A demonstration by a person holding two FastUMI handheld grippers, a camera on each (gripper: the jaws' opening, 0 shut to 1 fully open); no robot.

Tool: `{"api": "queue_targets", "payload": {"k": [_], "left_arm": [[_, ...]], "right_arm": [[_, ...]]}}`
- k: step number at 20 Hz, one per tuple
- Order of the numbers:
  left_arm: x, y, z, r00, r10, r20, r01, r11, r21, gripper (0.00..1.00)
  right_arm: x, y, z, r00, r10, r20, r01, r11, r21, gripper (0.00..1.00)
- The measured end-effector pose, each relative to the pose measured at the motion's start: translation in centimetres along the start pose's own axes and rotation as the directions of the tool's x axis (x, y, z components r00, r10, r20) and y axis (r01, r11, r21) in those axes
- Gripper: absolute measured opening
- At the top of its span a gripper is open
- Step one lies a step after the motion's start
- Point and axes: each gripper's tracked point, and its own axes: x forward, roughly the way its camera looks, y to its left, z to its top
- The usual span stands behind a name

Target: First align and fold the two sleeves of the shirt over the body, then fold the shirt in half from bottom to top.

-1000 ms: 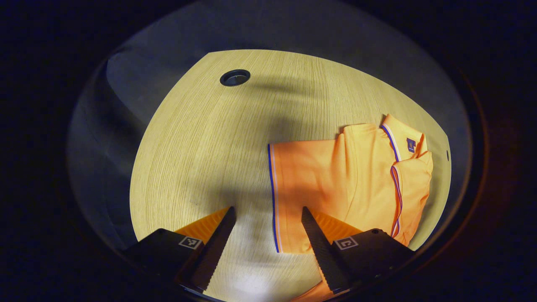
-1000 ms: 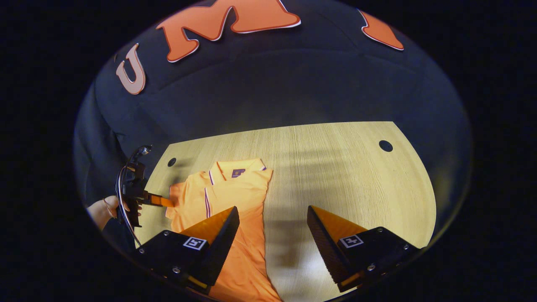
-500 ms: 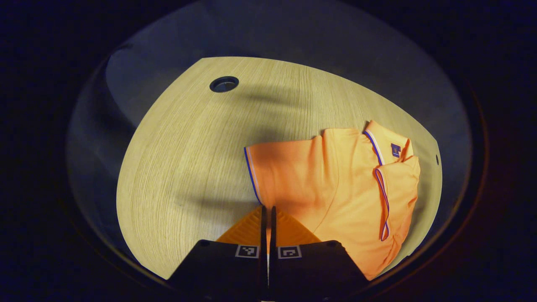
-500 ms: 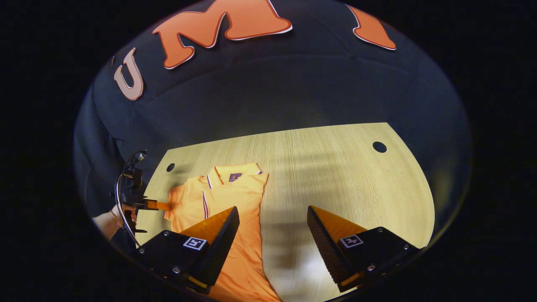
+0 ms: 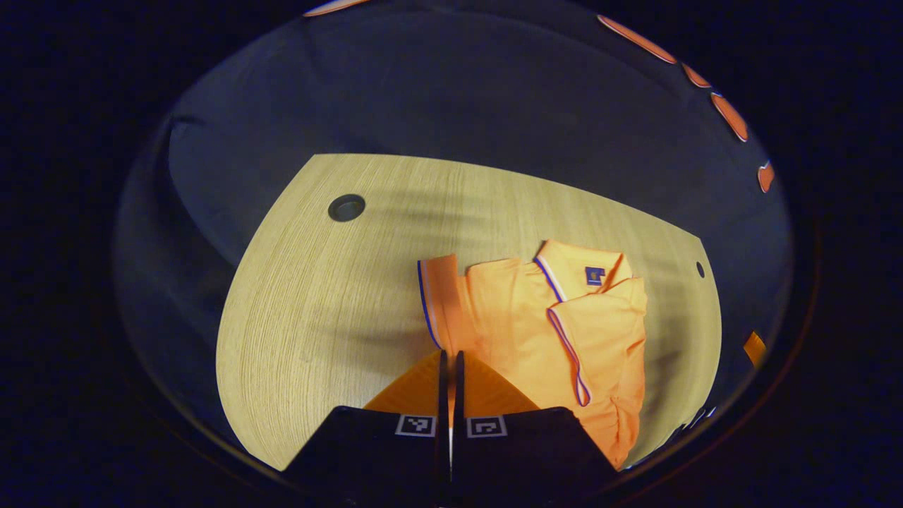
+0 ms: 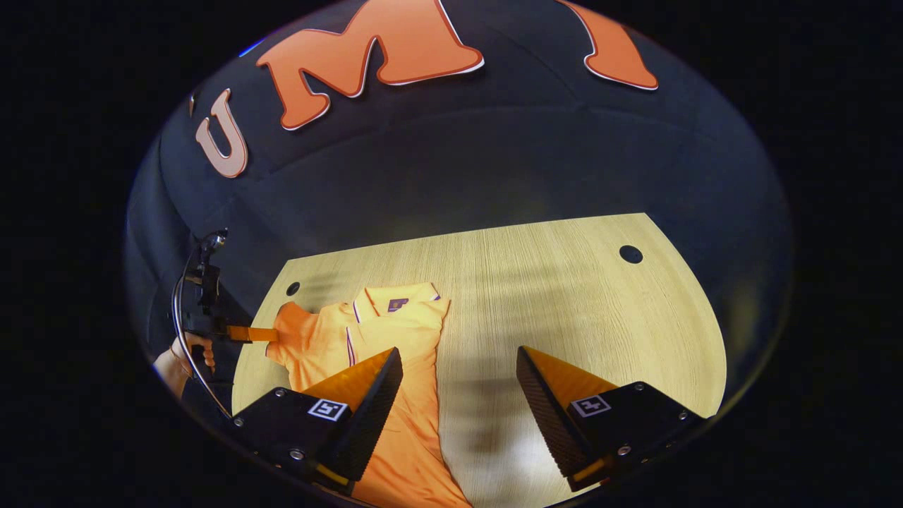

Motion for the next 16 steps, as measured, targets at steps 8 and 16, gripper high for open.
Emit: {"api": "queue_targets", "payload": {"k": [8, 16], "left_arm": [[-0.3, -9.5, 0.0, 0.997, -0.069, -0.022, 0.072, 0.987, 0.14, 0.01], [2.8, -18.4, -2.4, 0.988, -0.11, -0.11, 0.131, 0.969, 0.207, 0.01]], "right_arm": [[-1.0, -1.8, 0.3, 1.0, 0.01, 0.015, -0.011, 1.0, 0.005, 0.99], [-0.8, -4.8, -0.8, 1.0, -0.014, -0.006, 0.014, 0.999, 0.032, 0.99]]}}
